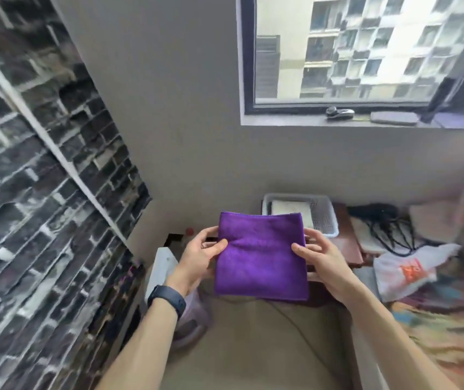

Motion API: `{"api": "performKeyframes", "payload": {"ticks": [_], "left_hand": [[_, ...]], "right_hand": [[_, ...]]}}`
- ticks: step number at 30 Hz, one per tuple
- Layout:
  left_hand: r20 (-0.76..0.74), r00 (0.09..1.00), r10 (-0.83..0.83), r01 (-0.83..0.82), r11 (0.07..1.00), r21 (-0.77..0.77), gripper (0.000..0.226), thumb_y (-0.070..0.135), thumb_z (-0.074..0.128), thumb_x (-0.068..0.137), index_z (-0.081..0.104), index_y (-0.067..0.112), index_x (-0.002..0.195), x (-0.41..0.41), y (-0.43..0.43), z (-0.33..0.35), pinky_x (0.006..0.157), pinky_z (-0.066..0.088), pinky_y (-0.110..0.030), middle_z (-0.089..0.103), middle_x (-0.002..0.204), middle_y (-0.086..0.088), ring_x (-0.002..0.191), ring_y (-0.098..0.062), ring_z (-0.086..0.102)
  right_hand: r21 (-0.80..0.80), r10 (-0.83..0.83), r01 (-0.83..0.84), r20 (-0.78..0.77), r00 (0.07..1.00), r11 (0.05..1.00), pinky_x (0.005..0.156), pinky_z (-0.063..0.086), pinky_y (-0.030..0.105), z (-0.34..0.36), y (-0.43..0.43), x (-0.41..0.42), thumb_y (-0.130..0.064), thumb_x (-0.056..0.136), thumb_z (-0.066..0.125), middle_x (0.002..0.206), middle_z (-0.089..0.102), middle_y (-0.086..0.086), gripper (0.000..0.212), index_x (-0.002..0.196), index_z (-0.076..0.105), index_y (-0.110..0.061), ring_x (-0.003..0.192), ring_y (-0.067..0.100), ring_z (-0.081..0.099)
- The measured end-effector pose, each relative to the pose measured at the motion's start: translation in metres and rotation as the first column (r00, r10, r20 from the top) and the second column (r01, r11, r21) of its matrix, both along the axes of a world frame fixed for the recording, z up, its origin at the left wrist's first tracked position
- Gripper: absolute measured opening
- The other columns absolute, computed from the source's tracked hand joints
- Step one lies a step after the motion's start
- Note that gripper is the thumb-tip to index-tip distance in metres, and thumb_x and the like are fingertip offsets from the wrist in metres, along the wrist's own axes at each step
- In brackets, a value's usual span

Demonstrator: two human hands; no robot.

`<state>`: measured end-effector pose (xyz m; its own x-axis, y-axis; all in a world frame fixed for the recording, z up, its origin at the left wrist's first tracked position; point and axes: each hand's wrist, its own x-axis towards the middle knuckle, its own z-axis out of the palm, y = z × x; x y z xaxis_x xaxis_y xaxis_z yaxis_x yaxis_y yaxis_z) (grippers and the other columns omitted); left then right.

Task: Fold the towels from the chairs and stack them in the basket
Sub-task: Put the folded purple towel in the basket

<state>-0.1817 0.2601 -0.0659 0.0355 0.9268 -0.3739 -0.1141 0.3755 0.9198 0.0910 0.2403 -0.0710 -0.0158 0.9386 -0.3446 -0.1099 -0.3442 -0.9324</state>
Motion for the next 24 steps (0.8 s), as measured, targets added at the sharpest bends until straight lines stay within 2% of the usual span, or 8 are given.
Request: {"api": "performKeyframes", "payload": {"ticks": [4,7,11,13,16,20,24], "left_hand": [[-0.026,0.997,-0.073,0.072,0.996,-0.05,0.03,0.02,0.068,0.093,0.063,0.028,0.122,0.046,0.063,-0.017,0.063,0.056,-0.033,0.067,0.106,-0.008,0.087,-0.017,0.068],[-0.033,0.992,-0.123,0.12,0.989,-0.085,0.031,0.022,0.068,0.094,0.061,0.028,0.123,0.074,0.107,-0.031,0.07,0.057,-0.037,0.067,0.104,-0.007,0.087,-0.016,0.068],[-0.039,0.983,-0.18,0.174,0.976,-0.135,0.028,0.021,0.066,0.095,0.06,0.024,0.123,0.103,0.163,-0.061,0.07,0.059,-0.039,0.069,0.115,-0.008,0.089,-0.018,0.07],[-0.049,0.978,-0.202,0.19,0.966,-0.176,0.028,0.02,0.065,0.096,0.059,0.022,0.123,0.114,0.193,-0.08,0.07,0.06,-0.04,0.068,0.12,-0.008,0.095,-0.02,0.07],[-0.047,0.976,-0.213,0.195,0.949,-0.249,0.033,0.02,0.064,0.096,0.056,0.021,0.129,0.128,0.239,-0.108,0.064,0.059,-0.038,0.069,0.118,-0.008,0.094,-0.022,0.072],[-0.077,0.967,-0.242,0.201,0.917,-0.345,0.035,0.021,0.062,0.098,0.054,0.021,0.131,0.143,0.297,-0.142,0.061,0.057,-0.035,0.069,0.117,-0.006,0.097,-0.022,0.071],[-0.101,0.966,-0.238,0.174,0.888,-0.424,0.032,0.021,0.059,0.099,0.053,0.02,0.13,0.156,0.338,-0.172,0.074,0.06,-0.043,0.067,0.116,-0.004,0.101,-0.022,0.069]], "right_hand": [[-0.041,-0.059,0.059,-0.005,0.998,0.997,0.065,0.059,0.04,-0.013,0.049,0.046,-0.016,0.09,0.073,0.11,0.071,0.014,0.035,0.121,0.064,-0.031,0.095,0.026,0.074],[-0.081,-0.108,0.109,0.017,0.994,0.991,0.063,0.058,0.038,-0.028,0.084,0.072,-0.015,0.091,0.073,0.097,0.075,0.005,0.037,0.123,0.062,-0.03,0.091,0.026,0.075],[-0.154,-0.14,0.148,0.058,0.988,0.977,0.064,0.06,0.04,-0.059,0.132,0.096,-0.016,0.092,0.072,0.091,0.076,0.001,0.033,0.119,0.062,-0.032,0.087,0.023,0.075],[-0.202,-0.15,0.164,0.085,0.985,0.966,0.066,0.06,0.042,-0.076,0.159,0.106,-0.018,0.092,0.072,0.097,0.076,0.003,0.032,0.118,0.062,-0.033,0.089,0.024,0.075],[-0.254,-0.164,0.185,0.101,0.981,0.949,0.065,0.06,0.042,-0.101,0.2,0.116,-0.019,0.092,0.073,0.107,0.075,0.008,0.033,0.12,0.062,-0.033,0.091,0.027,0.075],[-0.321,-0.173,0.219,0.166,0.971,0.922,0.065,0.06,0.037,-0.13,0.253,0.124,-0.017,0.093,0.071,0.109,0.074,0.007,0.031,0.12,0.062,-0.029,0.089,0.024,0.075],[-0.378,-0.168,0.244,0.224,0.96,0.893,0.055,0.056,0.024,-0.158,0.299,0.131,-0.015,0.094,0.07,0.108,0.072,0.006,0.031,0.122,0.061,-0.026,0.089,0.018,0.072]]}}
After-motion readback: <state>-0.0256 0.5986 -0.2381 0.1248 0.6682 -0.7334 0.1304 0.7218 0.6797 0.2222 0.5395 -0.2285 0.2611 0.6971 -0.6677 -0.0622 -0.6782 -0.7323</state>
